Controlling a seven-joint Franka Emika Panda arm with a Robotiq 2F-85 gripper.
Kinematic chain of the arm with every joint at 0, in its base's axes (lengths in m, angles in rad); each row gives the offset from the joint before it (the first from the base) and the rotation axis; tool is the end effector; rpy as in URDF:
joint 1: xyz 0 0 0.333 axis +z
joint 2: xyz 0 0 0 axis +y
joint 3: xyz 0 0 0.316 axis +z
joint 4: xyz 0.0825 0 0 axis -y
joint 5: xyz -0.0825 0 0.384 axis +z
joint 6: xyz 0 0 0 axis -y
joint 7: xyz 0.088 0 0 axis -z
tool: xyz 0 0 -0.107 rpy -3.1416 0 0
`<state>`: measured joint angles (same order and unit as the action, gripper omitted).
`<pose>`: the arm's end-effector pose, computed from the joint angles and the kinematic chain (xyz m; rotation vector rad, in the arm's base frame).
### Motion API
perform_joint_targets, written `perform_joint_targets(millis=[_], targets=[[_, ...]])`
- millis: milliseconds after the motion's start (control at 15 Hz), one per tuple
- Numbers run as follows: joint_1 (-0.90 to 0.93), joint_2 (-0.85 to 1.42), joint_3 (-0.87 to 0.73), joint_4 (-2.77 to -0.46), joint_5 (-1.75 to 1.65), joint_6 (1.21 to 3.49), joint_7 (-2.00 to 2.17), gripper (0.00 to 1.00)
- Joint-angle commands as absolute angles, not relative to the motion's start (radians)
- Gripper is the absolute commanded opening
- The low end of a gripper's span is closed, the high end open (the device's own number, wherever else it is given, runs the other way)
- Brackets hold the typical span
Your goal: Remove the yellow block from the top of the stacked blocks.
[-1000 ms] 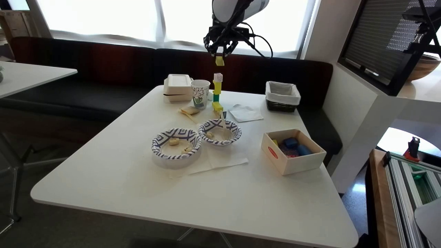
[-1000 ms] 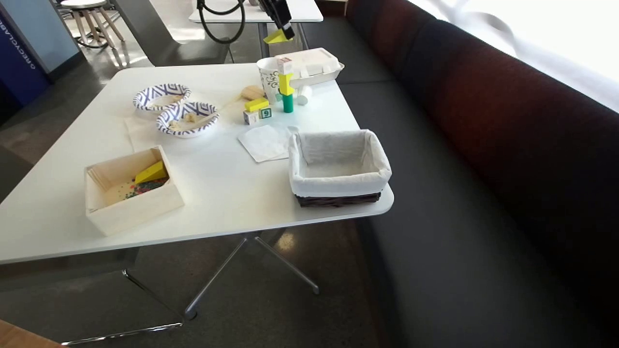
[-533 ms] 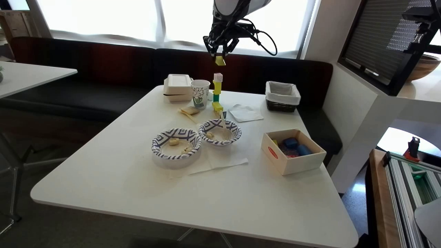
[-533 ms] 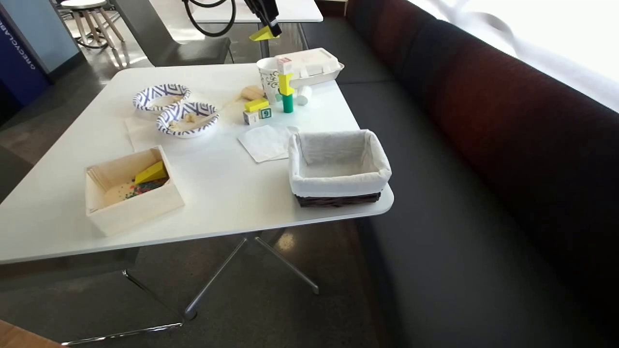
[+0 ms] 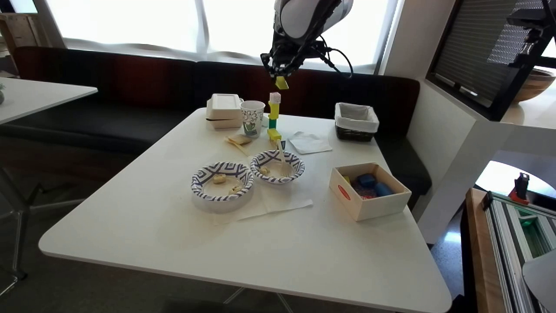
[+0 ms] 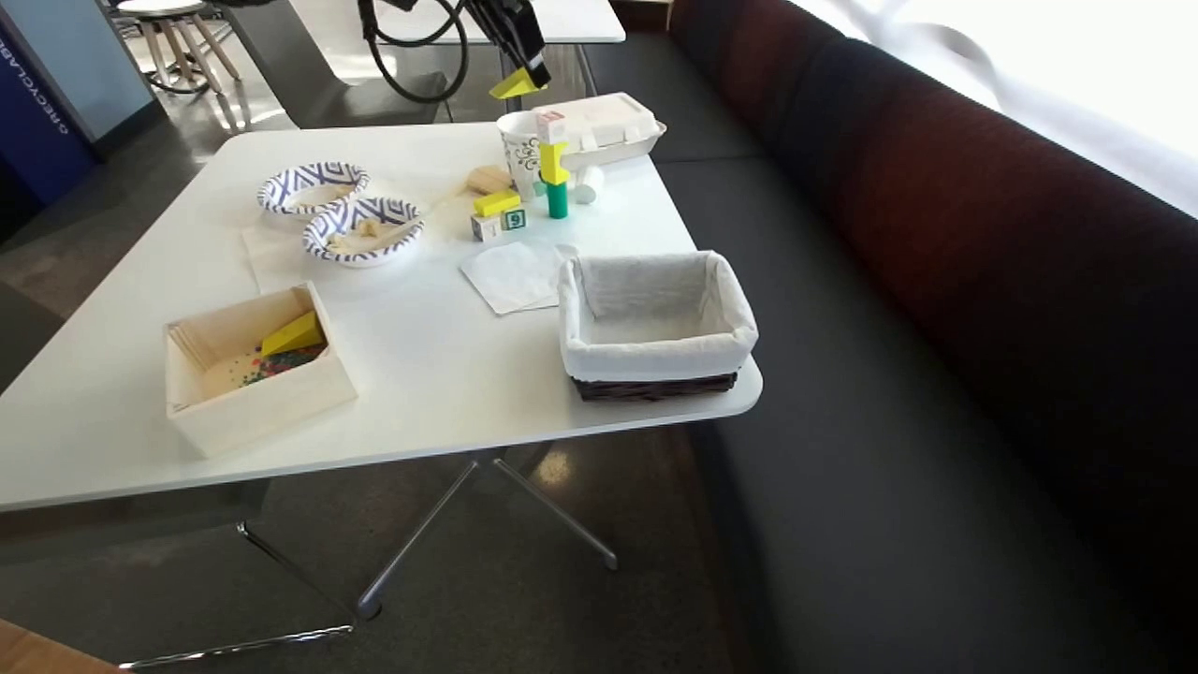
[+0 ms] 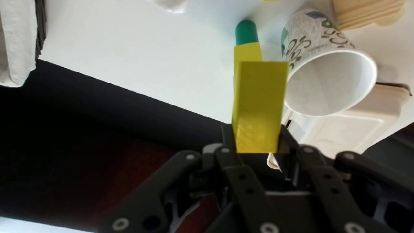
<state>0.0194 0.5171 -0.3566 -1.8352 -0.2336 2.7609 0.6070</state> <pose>0.6544 -0.1922 0.3083 2.6790 -0.9227 0.6635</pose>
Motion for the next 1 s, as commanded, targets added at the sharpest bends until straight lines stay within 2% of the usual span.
perform_joint_targets(millis=[0,467,667,733,933], targets=[[0.068,0.481,-0.396,-1.971,-0.245,2.864,0.621,0.08],[0.143,0.466,-0.448,-2.077,-0.211,2.927,0.623,0.08],[0.234,0.477,-0.528,-2.12,-0.254,2.933,0.686,0.08],[0.172,0.491,-0.477,-2.065,-0.215,2.908,0.623,0.33],[0.215,0.49,-0.508,-2.091,-0.226,2.908,0.65,0.33]])
